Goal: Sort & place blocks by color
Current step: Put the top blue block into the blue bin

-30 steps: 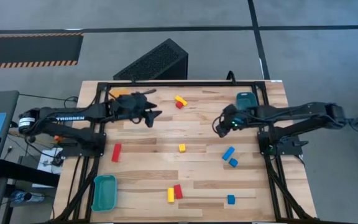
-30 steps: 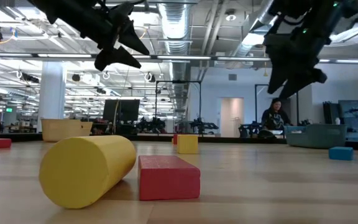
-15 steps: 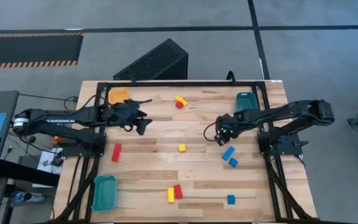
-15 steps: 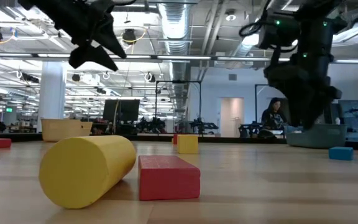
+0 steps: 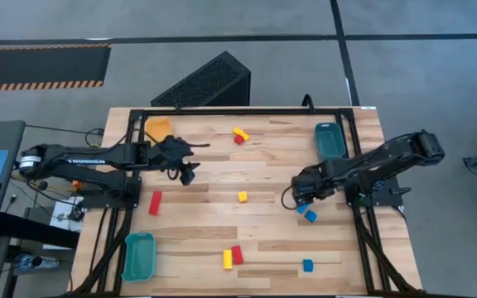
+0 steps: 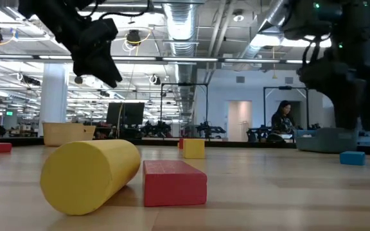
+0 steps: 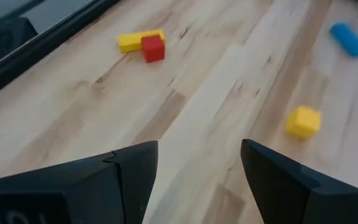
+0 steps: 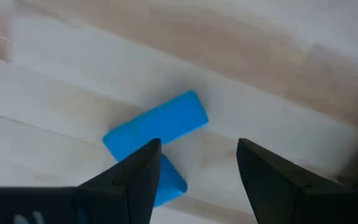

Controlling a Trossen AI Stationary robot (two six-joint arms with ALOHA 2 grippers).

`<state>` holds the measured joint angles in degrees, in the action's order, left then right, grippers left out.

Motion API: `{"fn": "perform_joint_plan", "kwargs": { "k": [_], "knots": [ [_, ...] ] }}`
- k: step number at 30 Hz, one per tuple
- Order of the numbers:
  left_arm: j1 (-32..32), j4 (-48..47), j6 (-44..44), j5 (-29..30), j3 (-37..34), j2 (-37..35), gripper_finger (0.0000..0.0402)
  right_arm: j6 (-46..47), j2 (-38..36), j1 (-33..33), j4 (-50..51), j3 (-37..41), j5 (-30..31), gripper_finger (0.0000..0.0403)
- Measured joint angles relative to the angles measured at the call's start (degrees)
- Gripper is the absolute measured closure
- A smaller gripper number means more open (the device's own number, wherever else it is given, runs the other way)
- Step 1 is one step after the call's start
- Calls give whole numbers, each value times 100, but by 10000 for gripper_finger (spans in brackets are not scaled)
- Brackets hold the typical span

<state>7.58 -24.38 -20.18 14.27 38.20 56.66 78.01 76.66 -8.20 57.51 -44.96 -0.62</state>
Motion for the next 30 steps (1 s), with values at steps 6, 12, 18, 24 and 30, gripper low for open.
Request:
{"fn": "perform_joint_plan", "kwargs": {
  "k": [6,12,18,24,30],
  "knots": [
    [254,88,900,-70,-11,269,182,1331,268,-316,-537,55,-139,168],
    [672,248,1622,-467,-7,343,182,2854,590,-545,-684,51,-31,168],
    [1017,212,1890,-505,-7,343,182,3739,885,-606,-757,50,108,168],
    [1129,188,1862,-681,-7,343,182,3839,990,-513,-1144,42,120,168],
    [1127,184,1855,-696,-7,343,182,3840,949,-424,-1195,51,191,168]
  ]
}}
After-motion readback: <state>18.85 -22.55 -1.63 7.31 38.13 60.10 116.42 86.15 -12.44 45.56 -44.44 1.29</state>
